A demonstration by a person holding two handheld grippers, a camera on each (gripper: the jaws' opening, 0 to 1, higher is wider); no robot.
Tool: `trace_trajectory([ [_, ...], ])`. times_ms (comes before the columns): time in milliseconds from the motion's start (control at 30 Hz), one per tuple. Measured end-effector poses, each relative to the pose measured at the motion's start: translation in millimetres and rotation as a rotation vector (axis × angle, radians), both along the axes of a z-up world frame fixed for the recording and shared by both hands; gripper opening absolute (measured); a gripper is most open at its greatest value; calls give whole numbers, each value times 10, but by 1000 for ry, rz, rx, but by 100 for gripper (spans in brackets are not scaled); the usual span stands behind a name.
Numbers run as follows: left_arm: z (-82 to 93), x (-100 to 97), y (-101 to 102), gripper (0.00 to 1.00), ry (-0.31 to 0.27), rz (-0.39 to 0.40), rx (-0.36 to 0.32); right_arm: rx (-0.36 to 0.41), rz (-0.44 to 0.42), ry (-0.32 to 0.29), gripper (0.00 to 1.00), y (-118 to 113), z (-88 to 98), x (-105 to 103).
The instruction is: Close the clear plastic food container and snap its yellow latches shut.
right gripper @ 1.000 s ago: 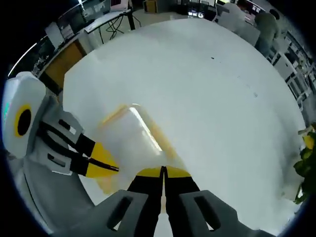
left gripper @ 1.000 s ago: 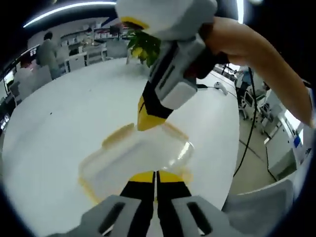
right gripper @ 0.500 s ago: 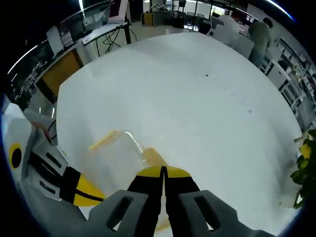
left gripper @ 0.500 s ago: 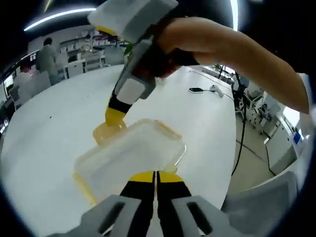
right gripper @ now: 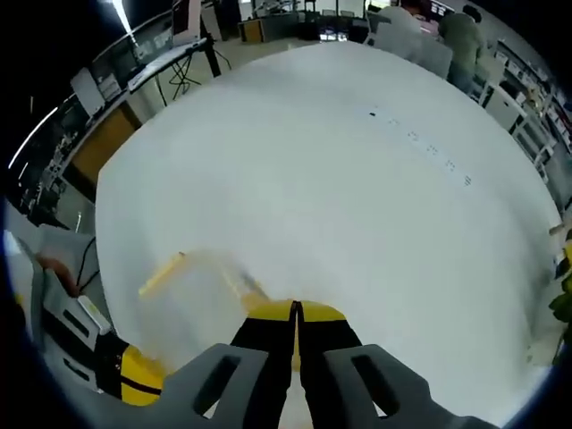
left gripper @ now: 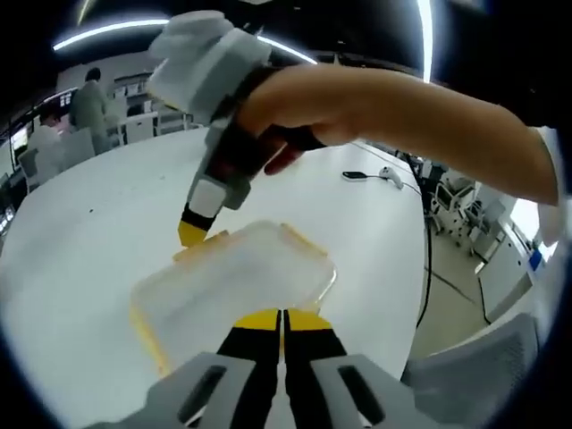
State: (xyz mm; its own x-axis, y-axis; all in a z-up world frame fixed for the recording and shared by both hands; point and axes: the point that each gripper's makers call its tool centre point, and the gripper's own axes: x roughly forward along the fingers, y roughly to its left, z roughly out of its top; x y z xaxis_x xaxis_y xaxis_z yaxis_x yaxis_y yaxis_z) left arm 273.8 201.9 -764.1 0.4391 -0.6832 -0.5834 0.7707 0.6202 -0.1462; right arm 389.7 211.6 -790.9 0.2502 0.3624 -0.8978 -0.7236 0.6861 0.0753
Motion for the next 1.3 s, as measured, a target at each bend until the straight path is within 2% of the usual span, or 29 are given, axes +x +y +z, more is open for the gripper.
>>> trace_trajectory([
  [67, -1, 5, -3, 0, -4, -8, 1, -7, -10, 2, 0, -20, 10, 13],
  [100, 0, -1, -9, 0, -4, -16, 3, 3, -9, -21, 0, -9, 39, 38],
  [167, 13, -44, -42, 0, 37, -44, -2, 41, 115, -26, 0, 98, 124, -24],
  [233, 19, -70, -70, 4, 33, -79, 21, 34, 175, -53, 0, 114, 198, -41],
  [300, 14, -101, -94, 7, -33, -157, 77, 6, 244, -39, 0, 97, 257, -102],
  [367, 9, -147, -133, 15, -91, -222, 122, -4, 323, 1, 2, 98, 296, -202],
  [467, -21, -238, -162, 28, -160, -330, 203, -45, 451, 104, 18, 13, 294, -410],
  [533, -42, -249, -158, 30, -201, -369, 262, -107, 514, 123, 25, -70, 268, -449],
  [567, -50, -247, -153, 30, -216, -380, 283, -151, 557, 119, 25, -121, 248, -447],
  [600, -58, -244, -152, 29, -236, -397, 312, -162, 578, 128, 24, -131, 234, -473],
  [667, -78, -246, -151, 30, -282, -446, 361, -164, 587, 161, 24, -130, 205, -516],
  [700, -90, -245, -145, 31, -304, -462, 382, -161, 593, 195, 28, -117, 187, -569],
  [733, -103, -243, -146, 32, -334, -485, 414, -164, 621, 187, 32, -102, 176, -557],
  [767, -109, -236, -140, 32, -352, -492, 434, -180, 662, 211, 36, -112, 164, -602],
  [800, -116, -225, -138, 31, -376, -501, 459, -191, 667, 214, 38, -109, 155, -612],
  [933, -137, -202, -140, 30, -405, -504, 493, -249, 707, 198, 33, -97, 99, -541],
  [1100, -133, -170, -126, 25, -443, -520, 538, -257, 749, 235, 36, -79, 88, -577],
  [1200, -119, -122, -118, 20, -497, -521, 588, -264, 761, 242, 36, -76, 85, -582],
  [1300, -152, -117, -112, 22, -518, -535, 630, -261, 764, 247, 37, -76, 81, -583],
])
